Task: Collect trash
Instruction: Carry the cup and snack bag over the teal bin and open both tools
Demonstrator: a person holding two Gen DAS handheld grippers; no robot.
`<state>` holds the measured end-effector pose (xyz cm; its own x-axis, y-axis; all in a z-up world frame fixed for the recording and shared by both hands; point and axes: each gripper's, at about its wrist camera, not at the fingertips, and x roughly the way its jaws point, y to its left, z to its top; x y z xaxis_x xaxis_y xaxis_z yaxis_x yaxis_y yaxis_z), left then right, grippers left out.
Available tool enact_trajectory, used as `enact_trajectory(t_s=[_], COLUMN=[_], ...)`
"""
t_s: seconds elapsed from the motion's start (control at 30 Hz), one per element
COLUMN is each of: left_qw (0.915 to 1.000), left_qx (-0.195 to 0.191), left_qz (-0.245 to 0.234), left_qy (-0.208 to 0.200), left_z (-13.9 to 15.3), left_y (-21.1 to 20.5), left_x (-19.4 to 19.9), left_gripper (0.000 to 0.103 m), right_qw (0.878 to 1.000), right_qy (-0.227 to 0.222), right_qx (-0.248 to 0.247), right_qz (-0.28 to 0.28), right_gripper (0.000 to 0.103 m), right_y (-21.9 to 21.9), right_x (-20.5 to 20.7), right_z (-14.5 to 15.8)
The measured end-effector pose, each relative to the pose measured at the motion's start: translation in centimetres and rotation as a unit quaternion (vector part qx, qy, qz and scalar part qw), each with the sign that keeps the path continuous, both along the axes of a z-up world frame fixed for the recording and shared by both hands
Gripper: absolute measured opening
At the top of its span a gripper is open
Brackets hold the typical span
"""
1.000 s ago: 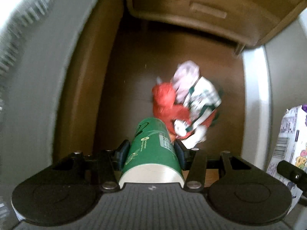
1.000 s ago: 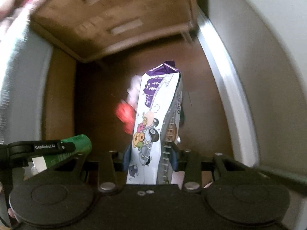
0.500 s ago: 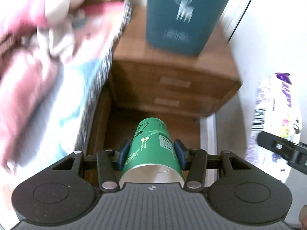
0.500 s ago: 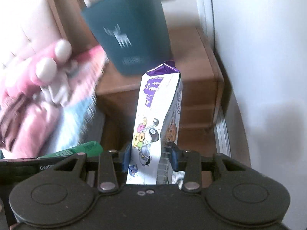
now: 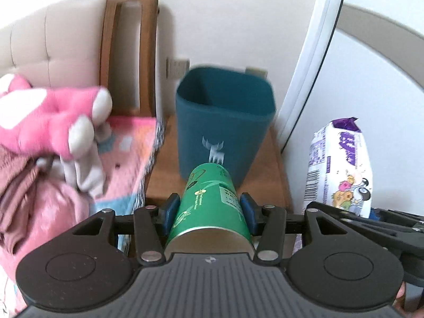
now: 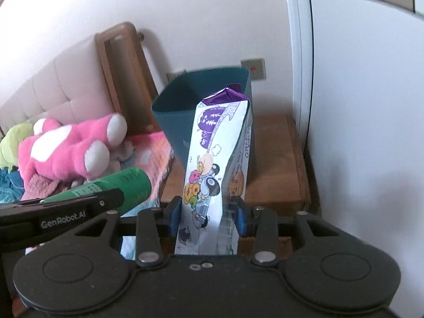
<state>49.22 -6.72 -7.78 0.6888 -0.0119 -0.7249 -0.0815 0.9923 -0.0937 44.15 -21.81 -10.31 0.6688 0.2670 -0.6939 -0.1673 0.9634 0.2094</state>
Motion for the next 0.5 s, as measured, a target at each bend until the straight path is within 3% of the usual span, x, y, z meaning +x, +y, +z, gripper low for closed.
enact_trajectory(t_s=[0.3,0.5], left_qw=[0.9978,0.9972], left_qx=[-0.011,-0.007], left_qz=[0.020,-0.012], left_qy=[-0.062,-0.074], left_z=[7.4,8.7], left_y=[0.2,1.4], left_x=[3.8,9.3], left_gripper=[0.049,0.049], right_qw=[1.000,0.999], right_qy=[-0.026,-0.036], right_qx=[0.018,0.003], right_qz=[0.004,0.006], right_gripper=[0.038,0.038], right_y=[0.4,2.2], right_x=[5.7,10.0], right_z=[6.4,7.8])
